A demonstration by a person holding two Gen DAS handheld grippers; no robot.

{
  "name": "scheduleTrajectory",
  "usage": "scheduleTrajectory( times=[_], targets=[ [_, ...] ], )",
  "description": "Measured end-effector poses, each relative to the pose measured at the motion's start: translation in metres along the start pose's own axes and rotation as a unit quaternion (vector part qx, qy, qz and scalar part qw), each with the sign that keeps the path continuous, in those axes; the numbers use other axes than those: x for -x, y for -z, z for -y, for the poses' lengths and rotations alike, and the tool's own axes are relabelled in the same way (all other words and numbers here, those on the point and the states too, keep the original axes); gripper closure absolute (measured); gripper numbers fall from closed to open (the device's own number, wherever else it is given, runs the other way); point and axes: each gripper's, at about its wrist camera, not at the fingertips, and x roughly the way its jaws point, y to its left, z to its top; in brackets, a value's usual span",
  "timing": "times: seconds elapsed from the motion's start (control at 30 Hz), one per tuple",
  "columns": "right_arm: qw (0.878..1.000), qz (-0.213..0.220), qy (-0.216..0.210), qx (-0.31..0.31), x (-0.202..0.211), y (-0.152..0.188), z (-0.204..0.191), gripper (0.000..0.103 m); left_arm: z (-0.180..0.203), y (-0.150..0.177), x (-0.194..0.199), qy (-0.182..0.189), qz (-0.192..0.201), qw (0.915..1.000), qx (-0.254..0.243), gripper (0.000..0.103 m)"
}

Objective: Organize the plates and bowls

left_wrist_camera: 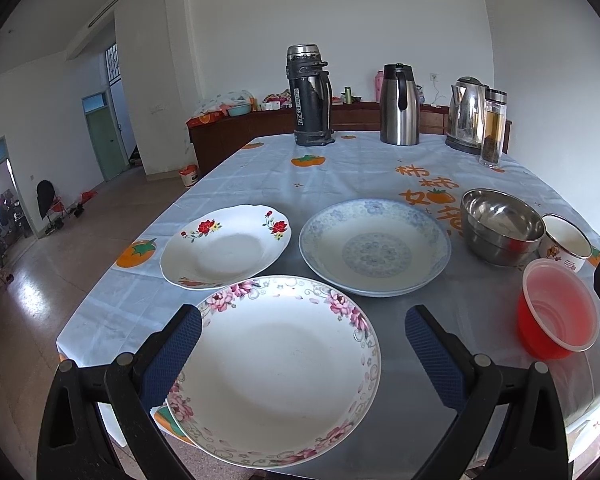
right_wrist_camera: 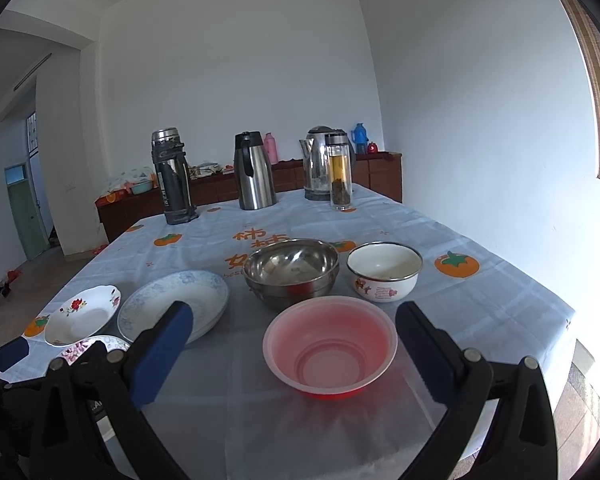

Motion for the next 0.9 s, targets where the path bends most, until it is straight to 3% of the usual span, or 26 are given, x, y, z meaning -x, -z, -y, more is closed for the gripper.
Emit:
scheduleTrajectory(
  times=[0.5, 0.9],
  targets=[
    [1.000, 0.001, 0.004, -0.004, 0.000, -0.001, 0.004, 0.000, 0.001, -0.001, -0.002, 0.007, 0.001, 1.0000, -0.002, 0.000],
    [1.000, -0.013, -0.012, 0.003, -0.007, 0.000, -0.004, 0.000, -0.014, -0.002, -0.014, -0.011, -0.007, 0.9998, 0.016, 0.000]
  ],
)
